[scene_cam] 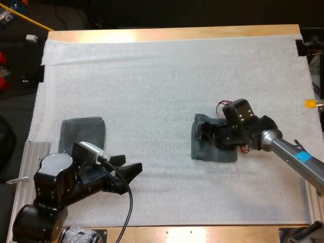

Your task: Pick towel from pile, fold and stack

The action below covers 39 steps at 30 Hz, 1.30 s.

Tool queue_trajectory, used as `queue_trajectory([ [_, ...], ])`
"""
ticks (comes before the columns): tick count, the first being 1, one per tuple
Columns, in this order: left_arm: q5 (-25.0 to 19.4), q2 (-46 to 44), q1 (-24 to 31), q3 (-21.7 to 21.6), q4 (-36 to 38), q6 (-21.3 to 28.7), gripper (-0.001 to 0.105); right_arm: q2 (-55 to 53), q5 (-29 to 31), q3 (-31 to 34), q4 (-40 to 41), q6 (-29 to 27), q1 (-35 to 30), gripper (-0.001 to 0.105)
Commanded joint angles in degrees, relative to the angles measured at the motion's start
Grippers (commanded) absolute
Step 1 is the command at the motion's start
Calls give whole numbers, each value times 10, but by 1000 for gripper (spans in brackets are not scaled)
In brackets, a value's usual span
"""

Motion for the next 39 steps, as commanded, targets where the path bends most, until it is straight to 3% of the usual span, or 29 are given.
queue_trajectory([
  [1,4,-1,1,-4,-1,-3,61,-14,7,-1,0,-8,1,73],
  [13,4,-1,1,-4,-1,0,61,-19,-5,-1,-13,17,24,73],
  [21,4,-1,1,-4,-1,4,61,-48,35,-1,7,17,34,72],
  [23,4,-1,1,-4,-1,4,61,-74,65,-1,33,3,34,72],
  [30,4,1,1,-4,-1,9,61,-182,82,-1,144,-78,34,72],
  [39,-6,1,1,-4,-1,11,61,-345,124,-1,259,-102,34,72],
])
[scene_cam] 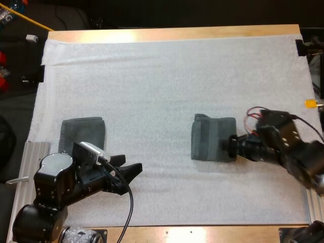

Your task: Pick towel from pile, fold and stack

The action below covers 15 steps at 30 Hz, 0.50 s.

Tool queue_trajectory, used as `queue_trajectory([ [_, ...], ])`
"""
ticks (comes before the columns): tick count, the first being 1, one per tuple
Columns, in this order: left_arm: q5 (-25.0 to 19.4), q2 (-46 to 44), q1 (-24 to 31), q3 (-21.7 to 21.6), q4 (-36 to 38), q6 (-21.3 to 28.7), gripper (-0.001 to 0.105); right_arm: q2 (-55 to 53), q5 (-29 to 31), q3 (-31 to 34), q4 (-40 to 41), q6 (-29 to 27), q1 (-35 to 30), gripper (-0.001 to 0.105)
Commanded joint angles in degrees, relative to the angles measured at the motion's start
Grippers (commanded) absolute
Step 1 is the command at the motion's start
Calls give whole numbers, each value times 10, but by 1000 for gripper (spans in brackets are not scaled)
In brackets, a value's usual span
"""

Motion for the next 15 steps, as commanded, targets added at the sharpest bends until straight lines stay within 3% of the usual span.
queue_trajectory([
  [1,-6,1,1,-4,-1,4,61,-22,4,-2,23,-7,0,72],
  [15,-6,2,1,-3,-1,4,61,-241,-10,-2,129,18,0,72],
])
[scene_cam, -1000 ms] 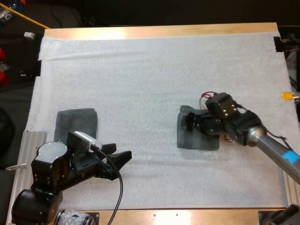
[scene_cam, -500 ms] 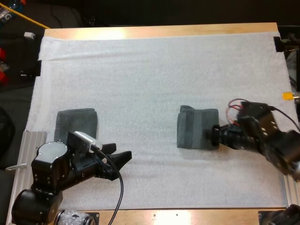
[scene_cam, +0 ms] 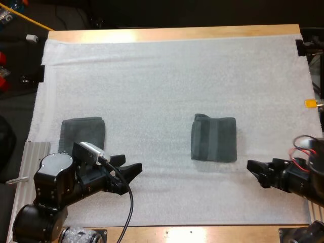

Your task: Pick towel from pile, fold and stack

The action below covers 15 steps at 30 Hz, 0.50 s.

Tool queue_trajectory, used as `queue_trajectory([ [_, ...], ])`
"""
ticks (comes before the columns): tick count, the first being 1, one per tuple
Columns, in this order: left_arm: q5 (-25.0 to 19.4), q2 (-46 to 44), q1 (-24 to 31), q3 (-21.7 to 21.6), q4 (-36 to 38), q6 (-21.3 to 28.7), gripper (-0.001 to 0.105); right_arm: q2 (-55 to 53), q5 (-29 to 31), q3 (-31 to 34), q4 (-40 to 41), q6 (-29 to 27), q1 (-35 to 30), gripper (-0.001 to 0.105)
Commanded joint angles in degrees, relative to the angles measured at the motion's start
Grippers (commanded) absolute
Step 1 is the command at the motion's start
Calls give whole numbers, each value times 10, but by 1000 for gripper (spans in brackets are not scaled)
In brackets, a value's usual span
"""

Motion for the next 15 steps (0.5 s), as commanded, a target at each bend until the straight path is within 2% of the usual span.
queue_trajectory([
  [1,-6,5,1,-3,-1,4,62,-7,-3,-2,8,5,0,72],
  [10,2,95,-7,-3,-15,2,65,-14,-3,-2,17,7,0,72],
  [13,3,137,-31,-3,-60,-6,65,-14,-3,-2,17,7,0,72],
  [15,-2,173,-54,-3,-105,-35,65,-14,-3,-2,17,7,0,72],
])
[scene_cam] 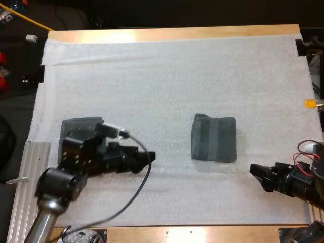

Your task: Pick towel from pile, fold and stack

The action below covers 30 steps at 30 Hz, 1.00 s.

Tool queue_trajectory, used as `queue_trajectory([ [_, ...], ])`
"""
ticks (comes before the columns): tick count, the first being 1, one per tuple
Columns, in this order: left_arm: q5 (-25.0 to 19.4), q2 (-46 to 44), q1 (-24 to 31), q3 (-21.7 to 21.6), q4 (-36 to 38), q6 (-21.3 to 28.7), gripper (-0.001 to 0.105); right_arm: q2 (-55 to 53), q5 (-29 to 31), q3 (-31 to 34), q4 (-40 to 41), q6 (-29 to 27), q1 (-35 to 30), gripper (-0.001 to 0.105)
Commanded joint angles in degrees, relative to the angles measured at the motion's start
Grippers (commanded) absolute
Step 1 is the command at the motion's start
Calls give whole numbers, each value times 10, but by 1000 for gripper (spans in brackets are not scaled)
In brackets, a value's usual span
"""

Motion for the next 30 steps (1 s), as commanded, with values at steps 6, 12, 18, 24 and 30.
queue_trajectory([
  [6,-18,112,-67,-3,-129,-65,65,0,-3,-2,0,2,0,72],
  [12,-33,213,-111,-3,-219,-104,65,0,-3,-2,0,3,0,72],
  [18,-61,305,-122,-21,-251,-115,63,0,-3,-2,1,16,0,72],
  [24,-60,402,-122,-83,-251,-115,63,0,-3,-2,1,16,0,72],
  [30,-47,481,-122,-134,-246,-115,63,0,-3,-2,1,16,0,72],
])
